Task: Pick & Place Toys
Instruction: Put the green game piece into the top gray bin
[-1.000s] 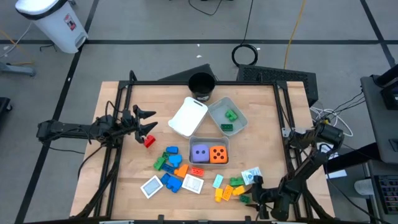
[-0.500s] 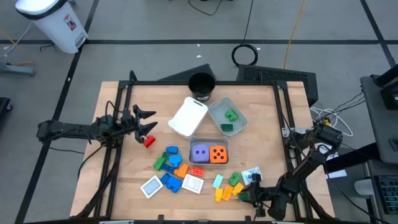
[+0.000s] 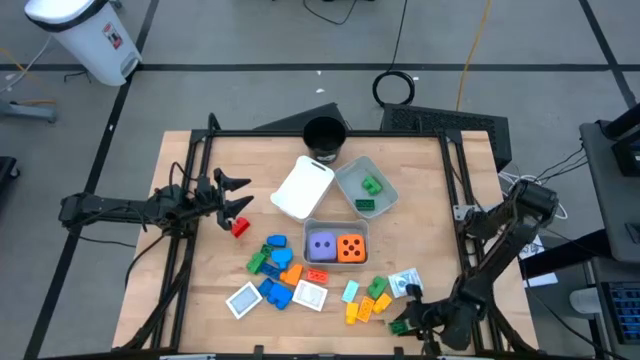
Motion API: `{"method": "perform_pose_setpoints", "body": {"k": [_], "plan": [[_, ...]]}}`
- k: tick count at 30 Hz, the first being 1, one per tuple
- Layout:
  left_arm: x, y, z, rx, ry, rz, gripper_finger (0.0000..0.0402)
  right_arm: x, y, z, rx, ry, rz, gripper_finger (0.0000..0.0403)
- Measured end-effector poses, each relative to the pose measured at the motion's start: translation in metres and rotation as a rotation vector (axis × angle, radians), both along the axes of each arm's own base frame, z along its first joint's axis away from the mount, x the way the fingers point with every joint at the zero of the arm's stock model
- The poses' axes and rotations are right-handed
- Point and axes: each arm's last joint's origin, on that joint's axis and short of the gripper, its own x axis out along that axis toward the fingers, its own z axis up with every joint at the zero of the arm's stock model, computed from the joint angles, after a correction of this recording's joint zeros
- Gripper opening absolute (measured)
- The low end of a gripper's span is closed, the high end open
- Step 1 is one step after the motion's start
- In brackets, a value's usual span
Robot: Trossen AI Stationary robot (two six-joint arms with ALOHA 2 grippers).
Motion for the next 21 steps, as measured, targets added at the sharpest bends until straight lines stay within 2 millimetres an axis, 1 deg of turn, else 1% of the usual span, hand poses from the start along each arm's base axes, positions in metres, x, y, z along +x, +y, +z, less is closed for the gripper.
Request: {"method": "perform_pose_setpoints", "body": {"k": [5, 9, 14, 21], "plan": [[0.000, 0.000, 0.000, 0.000, 0.000, 0.000, 0.0278, -0.004, 0.000, 0.030, 0.008, -0.178, 0.012, 0.0113], [0.000, 0.000, 0.000, 0.000, 0.000, 0.001, 0.0278, -0.001, 0.000, 0.044, -0.019, -0.298, 0.014, 0.0109], [0.000, 0.000, 0.000, 0.000, 0.000, 0.001, 0.0278, 0.011, -0.007, 0.048, -0.056, -0.344, -0.014, 0.0119], [0.000, 0.000, 0.000, 0.000, 0.000, 0.000, 0.0278, 0.039, -0.028, 0.048, -0.085, -0.344, -0.119, 0.0112]]}}
